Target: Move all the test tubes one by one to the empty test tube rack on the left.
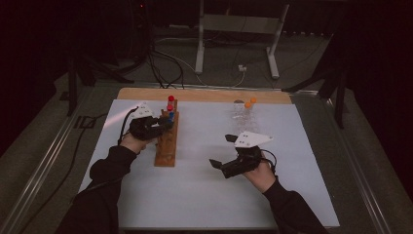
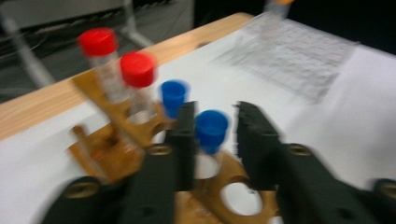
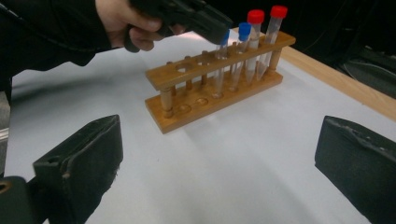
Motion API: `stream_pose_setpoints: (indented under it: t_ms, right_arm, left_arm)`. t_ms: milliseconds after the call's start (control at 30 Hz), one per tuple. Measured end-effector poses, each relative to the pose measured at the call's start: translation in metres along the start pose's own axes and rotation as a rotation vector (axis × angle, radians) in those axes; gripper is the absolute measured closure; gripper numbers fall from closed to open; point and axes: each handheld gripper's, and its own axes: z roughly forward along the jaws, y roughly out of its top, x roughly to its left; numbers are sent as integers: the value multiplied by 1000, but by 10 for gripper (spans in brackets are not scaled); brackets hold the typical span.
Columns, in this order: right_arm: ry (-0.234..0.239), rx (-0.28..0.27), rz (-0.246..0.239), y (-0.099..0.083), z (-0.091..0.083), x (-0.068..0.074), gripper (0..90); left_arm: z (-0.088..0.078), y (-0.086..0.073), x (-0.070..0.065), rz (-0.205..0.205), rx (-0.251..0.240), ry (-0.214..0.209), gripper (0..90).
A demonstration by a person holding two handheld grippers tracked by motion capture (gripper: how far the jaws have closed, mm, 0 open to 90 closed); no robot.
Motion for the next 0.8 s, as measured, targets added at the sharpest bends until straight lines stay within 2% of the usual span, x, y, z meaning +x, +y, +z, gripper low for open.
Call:
stream_pose_setpoints:
  t_ms: [33, 133, 233, 267, 333, 367, 433, 500, 533, 567, 800]
  right_arm:
    - [0, -5, -1, 0, -1, -1, 9]
    - [-18, -29, -6, 1, -4, -4, 9]
    - [-34, -39, -22, 3, -6, -10, 9]
    - [-40, -38, -26, 3, -7, -11, 9]
    - [-56, -45, -20, 5, -10, -17, 9]
    - [-61, -48, -12, 5, -11, -20, 9]
    - [-85, -44, 3, 6, -14, -28, 9]
    - [-108, -35, 13, 7, -15, -36, 9]
    - [-123, -29, 16, 8, -16, -40, 9]
    - [-142, -23, 20, 9, -17, -45, 9]
    - [-232, -25, 65, 10, -22, -77, 9]
  left_arm:
    - [-3, 1, -1, -1, -10, -21, 573]
    - [-9, 3, -6, 11, -28, -38, 452]
    - [-16, 5, -10, 13, -39, -49, 300]
    - [-19, 6, -12, 11, -36, -40, 247]
    - [-22, 7, -14, 4, -42, -55, 172]
    - [-25, 7, -16, 4, -45, -50, 163]
    - [-28, 6, -19, 9, -55, -79, 131]
    - [-29, 6, -23, 19, -49, -80, 98]
    - [-30, 5, -26, 23, -57, -115, 76]
    - [-31, 5, -28, 27, -58, -121, 31]
    - [-39, 7, -45, 52, -91, -168, 11]
